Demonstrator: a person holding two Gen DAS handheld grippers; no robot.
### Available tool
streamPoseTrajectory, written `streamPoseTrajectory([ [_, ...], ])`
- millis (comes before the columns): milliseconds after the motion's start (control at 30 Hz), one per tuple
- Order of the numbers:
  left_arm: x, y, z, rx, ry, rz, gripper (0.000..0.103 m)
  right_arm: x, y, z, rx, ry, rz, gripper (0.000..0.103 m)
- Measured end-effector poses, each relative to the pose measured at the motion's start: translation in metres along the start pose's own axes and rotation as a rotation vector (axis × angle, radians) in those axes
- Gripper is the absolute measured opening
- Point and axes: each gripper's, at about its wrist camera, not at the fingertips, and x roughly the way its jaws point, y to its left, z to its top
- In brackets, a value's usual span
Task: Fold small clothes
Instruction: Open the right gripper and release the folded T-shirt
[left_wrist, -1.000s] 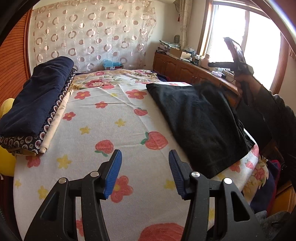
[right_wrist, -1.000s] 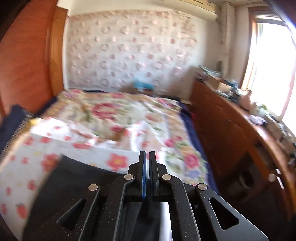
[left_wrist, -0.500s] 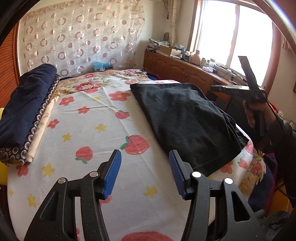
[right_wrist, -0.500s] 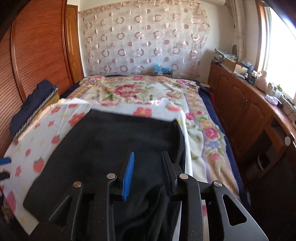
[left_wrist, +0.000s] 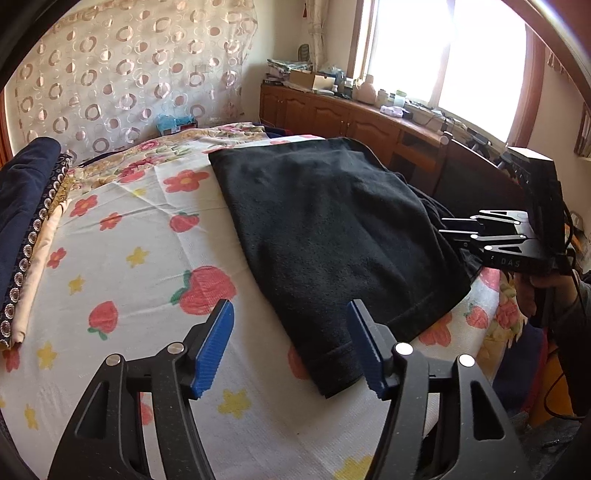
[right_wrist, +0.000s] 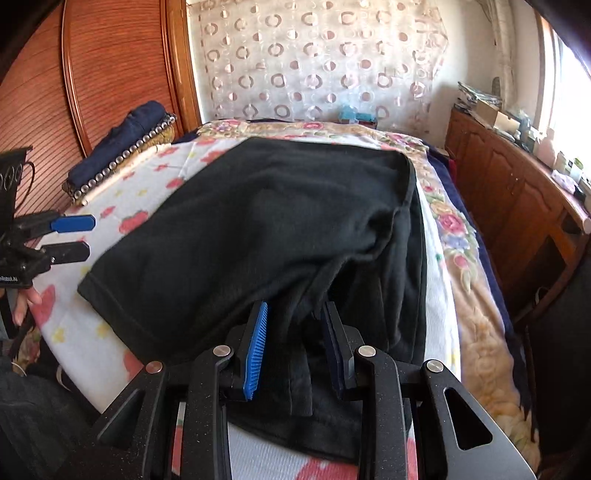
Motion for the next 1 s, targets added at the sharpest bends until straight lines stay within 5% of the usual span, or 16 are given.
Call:
streamPoseTrajectory([
  [333,0.009,-0.007,-0.005,0.005,0.028,-0.012,0.065,-0.004,-0.023,0.008,0.01,-0.007,-0.005,0.03],
  [900,0.018,-0.009,-0.015,0.0,0.06,-0.011,0.066,-0.001,0.004,-0.006,-0.012,0.053,-0.003,0.03],
  [1000,0.019,-0.008,-0.017,-0.004,0.065,-0.011,0.066,0.002,0.009,-0.005,-0.023,0.051,-0.016,0.019],
])
